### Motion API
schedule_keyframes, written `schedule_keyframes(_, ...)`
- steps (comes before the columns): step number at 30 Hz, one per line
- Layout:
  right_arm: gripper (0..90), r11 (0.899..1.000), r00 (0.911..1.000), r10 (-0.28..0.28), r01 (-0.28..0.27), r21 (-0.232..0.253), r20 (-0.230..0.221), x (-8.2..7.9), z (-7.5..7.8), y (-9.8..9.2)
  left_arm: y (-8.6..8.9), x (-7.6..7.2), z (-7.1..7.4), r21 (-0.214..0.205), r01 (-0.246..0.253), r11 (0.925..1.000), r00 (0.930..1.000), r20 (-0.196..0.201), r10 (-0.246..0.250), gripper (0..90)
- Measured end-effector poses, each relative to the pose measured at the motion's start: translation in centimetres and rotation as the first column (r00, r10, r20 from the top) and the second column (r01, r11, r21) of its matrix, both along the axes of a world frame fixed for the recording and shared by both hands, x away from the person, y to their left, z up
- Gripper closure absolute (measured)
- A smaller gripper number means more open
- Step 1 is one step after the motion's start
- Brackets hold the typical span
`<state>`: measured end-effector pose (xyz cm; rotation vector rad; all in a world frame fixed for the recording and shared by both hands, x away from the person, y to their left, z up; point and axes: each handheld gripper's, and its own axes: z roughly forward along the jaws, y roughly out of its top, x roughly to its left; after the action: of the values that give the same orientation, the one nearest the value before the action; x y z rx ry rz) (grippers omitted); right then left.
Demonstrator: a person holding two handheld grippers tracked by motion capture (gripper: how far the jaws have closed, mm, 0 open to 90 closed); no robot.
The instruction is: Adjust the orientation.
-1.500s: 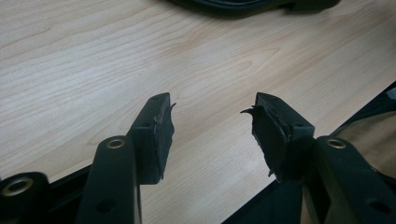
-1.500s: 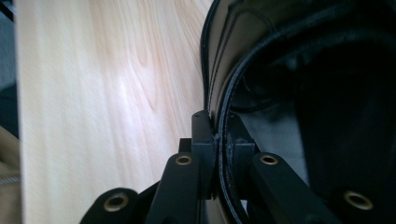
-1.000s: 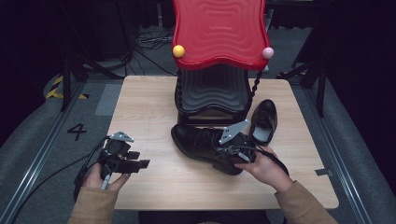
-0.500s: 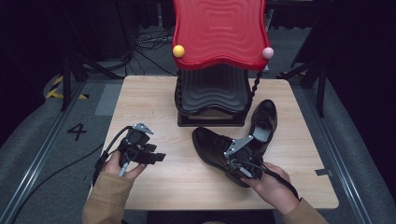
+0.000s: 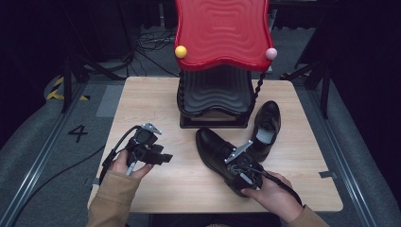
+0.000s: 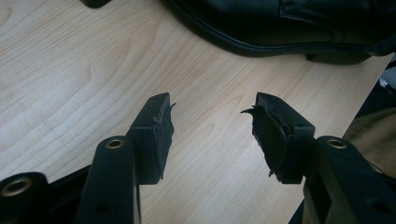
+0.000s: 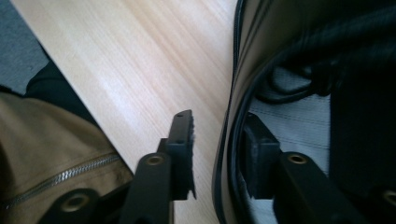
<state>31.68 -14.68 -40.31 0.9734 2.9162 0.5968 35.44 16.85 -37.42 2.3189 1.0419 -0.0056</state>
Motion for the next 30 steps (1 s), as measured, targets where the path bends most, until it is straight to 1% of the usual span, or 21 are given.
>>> schedule_keyframes(1,60.5,1.0,0.9999,0.001,0.0,0.02,-0.016,0.0,0.1,-0.1,0.0,0.1,0.0,0.0,0.003,1.0,1.0,-0.002,-0.003,47.7)
schedule_keyframes(2,59.7,0.999,0.9999,-0.007,0.008,0.036,-0.015,0.0,0.2,-0.2,-0.1,0.1,0.0,-0.002,0.005,1.0,1.0,-0.001,-0.005,47.7)
schedule_keyframes(4,59.2,0.999,0.9999,-0.001,0.002,0.037,-0.015,0.0,0.3,-0.3,-0.1,0.2,0.0,-0.002,0.008,1.0,1.0,-0.003,-0.008,47.7)
schedule_keyframes(5,57.5,0.999,0.9999,0.005,-0.005,0.039,-0.013,0.0,0.3,-0.4,-0.1,0.3,0.0,-0.004,0.008,1.0,1.0,-0.004,-0.008,47.7)
schedule_keyframes(7,56.6,0.999,0.9998,0.003,-0.002,0.046,-0.019,0.1,0.4,-0.7,-0.2,0.4,0.1,-0.01,0.01,0.9999,0.9999,-0.005,-0.01,47.7)
schedule_keyframes(10,56.1,0.997,0.9997,0.01,-0.008,0.081,-0.024,0.0,1.0,-1.3,-0.4,0.6,0.0,-0.008,0.016,0.9998,0.9999,-0.006,-0.016,47.7)
schedule_keyframes(12,55.6,0.994,0.9998,0.012,-0.01,0.108,-0.013,0.1,1.7,-1.9,-0.5,0.7,0.0,-0.004,0.02,0.9998,0.9998,-0.008,-0.02,47.6)
schedule_keyframes(14,55.6,0.991,0.9999,0.012,-0.014,0.136,0.012,0.2,2.4,-2.6,-0.5,0.8,-0.1,-0.005,0.021,0.9998,0.9997,-0.01,-0.021,47.6)
schedule_keyframes(16,57.3,0.983,0.9993,-0.011,0.005,0.182,0.037,0.6,3.2,-3.8,-0.5,0.8,-0.1,-0.007,0.018,0.9998,0.9998,-0.009,-0.018,47.6)
schedule_keyframes(17,58.3,0.98,0.9988,-0.021,0.011,0.197,0.045,0.8,3.5,-4.2,-0.5,0.8,-0.1,-0.008,0.017,0.9998,0.9998,-0.01,-0.017,47.6)
schedule_keyframes(18,58.3,0.98,0.9988,-0.021,0.011,0.197,0.045,0.8,3.5,-4.2,-0.5,0.8,-0.1,-0.008,0.017,0.9998,0.9998,-0.01,-0.017,47.5)
schedule_keyframes(19,58.5,0.979,0.998,-0.028,0.016,0.204,0.057,1.0,3.7,-4.7,-0.5,0.9,-0.1,-0.009,0.016,0.9998,0.9998,-0.01,-0.016,47.5)
schedule_keyframes(20,61.0,0.973,0.9931,-0.049,0.023,0.231,0.107,1.4,4.2,-5.8,-0.5,0.9,-0.1,-0.01,0.017,0.9998,0.9998,-0.011,-0.017,47.4)
schedule_keyframes(21,61.0,0.973,0.9931,-0.049,0.023,0.231,0.107,1.4,4.2,-5.8,-0.5,0.9,-0.1,-0.009,0.017,0.9998,0.9998,-0.011,-0.017,47.4)
schedule_keyframes(22,60.7,0.97,0.9901,-0.05,0.017,0.241,0.131,1.5,4.4,-6.3,-0.6,0.9,-0.2,-0.006,0.019,0.9998,0.9998,-0.009,-0.019,47.3)
schedule_keyframes(24,59.3,0.968,0.9775,-0.068,0.016,0.252,0.2,1.8,4.6,-7.1,-0.6,0.9,-0.2,-0.002,0.021,0.9998,0.9997,-0.011,-0.021,47.3)
schedule_keyframes(25,57.2,0.962,0.9698,-0.093,0.03,0.27,0.226,2.0,4.7,-7.7,-0.7,0.9,-0.2,-0.002,0.02,0.9998,0.9997,-0.011,-0.02,47.3)
schedule_keyframes(26,55.7,0.954,0.9652,-0.119,0.046,0.297,0.233,2.3,4.8,-8.2,-0.6,0.8,-0.2,-0.001,0.02,0.9998,0.9997,-0.01,-0.02,47.2)
schedule_keyframes(28,54.1,0.936,0.9581,-0.176,0.092,0.34,0.226,2.9,4.7,-9.2,-0.6,0.8,-0.2,-0.002,0.019,0.9998,0.9998,-0.01,-0.019,47.1)
schedule_keyframes(29,53.4,0.932,0.9547,-0.193,0.107,0.346,0.226,3.1,4.7,-9.5,-0.6,0.7,-0.2,-0.003,0.018,0.9998,0.9998,-0.011,-0.018,47.0)
schedule_keyframes(30,52.5,0.929,0.9459,-0.219,0.127,0.348,0.239,3.3,4.6,-10.0,-0.5,0.7,-0.2,-0.003,0.016,0.9999,0.9998,-0.011,-0.016,47.1)
